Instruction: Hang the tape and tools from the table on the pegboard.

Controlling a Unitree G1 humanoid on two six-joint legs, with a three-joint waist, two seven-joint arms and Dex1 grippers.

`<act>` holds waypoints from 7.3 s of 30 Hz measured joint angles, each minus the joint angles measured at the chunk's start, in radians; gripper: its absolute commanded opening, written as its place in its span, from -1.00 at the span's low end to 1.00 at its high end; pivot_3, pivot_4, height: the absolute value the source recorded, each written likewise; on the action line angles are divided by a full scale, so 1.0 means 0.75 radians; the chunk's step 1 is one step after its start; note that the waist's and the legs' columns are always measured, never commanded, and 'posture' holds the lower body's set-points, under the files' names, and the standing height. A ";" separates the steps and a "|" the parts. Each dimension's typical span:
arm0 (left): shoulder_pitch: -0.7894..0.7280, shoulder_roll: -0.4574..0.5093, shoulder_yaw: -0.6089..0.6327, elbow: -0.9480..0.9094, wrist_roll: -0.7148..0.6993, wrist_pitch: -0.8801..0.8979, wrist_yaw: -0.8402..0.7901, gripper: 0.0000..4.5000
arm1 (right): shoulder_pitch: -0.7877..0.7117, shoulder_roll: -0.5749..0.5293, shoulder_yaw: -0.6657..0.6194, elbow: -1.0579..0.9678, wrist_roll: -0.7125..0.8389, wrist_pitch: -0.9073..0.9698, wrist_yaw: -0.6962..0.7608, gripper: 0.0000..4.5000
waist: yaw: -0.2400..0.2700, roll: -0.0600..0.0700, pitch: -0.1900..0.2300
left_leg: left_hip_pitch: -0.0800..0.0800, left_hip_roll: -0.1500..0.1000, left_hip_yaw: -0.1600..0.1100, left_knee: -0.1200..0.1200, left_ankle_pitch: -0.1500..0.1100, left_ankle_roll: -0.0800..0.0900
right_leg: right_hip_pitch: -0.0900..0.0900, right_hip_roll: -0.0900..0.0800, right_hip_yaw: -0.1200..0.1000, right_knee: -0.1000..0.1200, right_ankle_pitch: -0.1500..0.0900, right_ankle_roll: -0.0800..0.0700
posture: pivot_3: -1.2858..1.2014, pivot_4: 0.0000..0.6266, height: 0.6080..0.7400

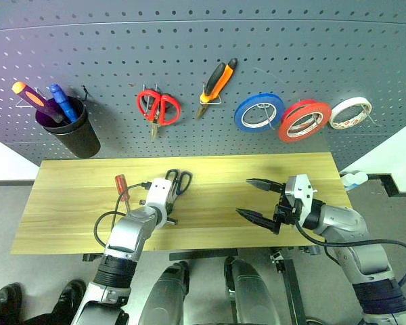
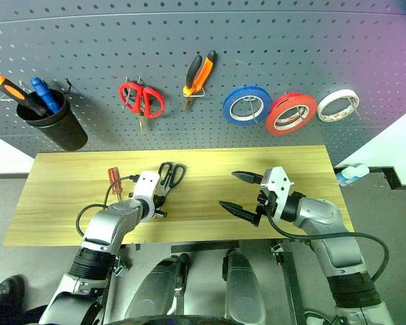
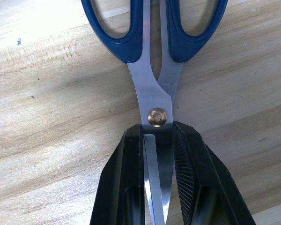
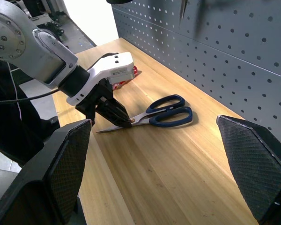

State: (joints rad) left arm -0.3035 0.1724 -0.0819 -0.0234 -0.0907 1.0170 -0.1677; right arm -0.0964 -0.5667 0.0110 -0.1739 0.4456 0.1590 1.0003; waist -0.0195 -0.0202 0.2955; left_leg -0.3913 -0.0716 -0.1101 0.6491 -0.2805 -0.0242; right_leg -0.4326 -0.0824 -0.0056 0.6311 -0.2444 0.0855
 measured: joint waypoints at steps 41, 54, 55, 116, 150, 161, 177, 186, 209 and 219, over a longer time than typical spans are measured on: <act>0.418 0.150 -0.067 -0.125 0.160 -0.960 -0.038 -0.78 | 0.013 0.009 -0.021 0.076 0.063 -0.123 0.118 1.00 | 0.003 0.001 0.000 | 0.000 0.000 0.000 0.000 0.000 0.000 | 0.000 -0.002 0.000 -0.001 0.000 -0.001 | -0.06 -0.10 1.00; 0.520 0.183 -0.014 -0.044 0.185 -1.490 -0.065 -0.78 | 0.010 0.020 -0.030 0.080 0.095 -0.131 0.137 1.00 | 0.003 0.001 -0.001 | 0.000 0.000 0.001 0.001 0.000 0.000 | 0.000 -0.002 0.000 -0.001 0.001 -0.001 | -0.06 -0.17 1.00; 0.529 0.188 -0.011 -0.031 0.191 -1.546 -0.065 -0.78 | 0.008 0.027 -0.038 0.079 0.108 -0.129 0.134 1.00 | 0.002 0.001 -0.001 | 0.000 0.000 0.001 0.001 0.000 0.000 | 0.000 -0.002 0.000 -0.001 0.001 -0.001 | -0.06 -0.18 1.00; 0.404 0.191 0.191 -0.265 0.533 -1.797 0.172 -0.78 | -0.148 0.303 -0.176 0.477 0.217 -0.438 0.404 1.00 | -0.068 0.011 -0.056 | 0.005 0.000 0.007 0.022 0.000 0.001 | 0.002 0.002 0.004 0.023 0.004 -0.001 | -0.11 -0.40 1.00; 0.391 0.207 0.268 0.182 0.307 -1.979 0.134 -0.78 | -0.130 0.289 -0.154 0.328 0.207 -0.314 0.284 1.00 | -0.066 0.010 -0.059 | 0.006 0.000 0.007 0.023 0.000 0.001 | 0.002 0.002 0.004 0.024 0.004 -0.001 | -0.10 -0.33 1.00; 0.460 0.227 0.247 0.248 0.375 -2.234 0.154 -0.78 | -0.132 0.283 -0.154 0.313 0.206 -0.305 0.253 1.00 | -0.066 0.010 -0.059 | 0.006 0.000 0.007 0.023 0.000 0.001 | 0.002 0.001 0.004 0.024 0.004 -0.001 | -0.10 -0.32 1.00; 0.347 0.232 0.242 0.277 0.380 -2.209 0.163 -0.78 | -0.153 0.284 -0.142 0.313 0.193 -0.289 0.235 1.00 | -0.067 0.010 -0.060 | 0.006 0.001 0.007 0.023 0.000 0.001 | 0.002 0.002 0.004 0.024 0.005 -0.002 | -0.11 -0.34 1.00; 0.301 0.226 0.231 0.236 0.368 -2.099 0.140 -0.78 | -0.150 0.283 -0.140 0.300 0.193 -0.288 0.220 1.00 | -0.067 0.010 -0.060 | 0.006 0.000 0.007 0.023 0.000 0.001 | 0.002 0.002 0.004 0.024 0.005 -0.002 | -0.11 -0.34 1.00; 0.273 0.175 0.204 0.199 0.153 -1.830 -0.066 0.99 | -0.132 0.283 -0.138 0.277 0.198 -0.285 0.237 1.00 | -0.069 0.010 -0.060 | 0.006 0.000 0.007 0.023 0.000 0.001 | 0.002 0.002 0.004 0.024 0.005 -0.002 | -0.12 -0.33 1.00; 0.494 0.198 0.260 0.063 0.025 -1.688 -0.118 0.99 | -0.164 0.260 -0.113 0.252 0.214 -0.253 0.339 1.00 | -0.067 0.010 -0.060 | 0.006 0.001 0.006 0.023 0.000 0.001 | 0.002 0.002 0.005 0.024 0.004 -0.002 | -0.09 -0.26 1.00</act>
State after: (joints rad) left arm 0.0673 0.3210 0.1128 0.0238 -0.0719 -0.2491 -0.2564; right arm -0.2196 -0.3716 -0.0735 0.0148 0.6061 -0.0309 1.2547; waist -0.0694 -0.0131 0.2508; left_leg -0.3869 -0.0708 -0.1053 0.6662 -0.2807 -0.0233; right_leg -0.4310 -0.0811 -0.0021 0.6488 -0.2411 0.0842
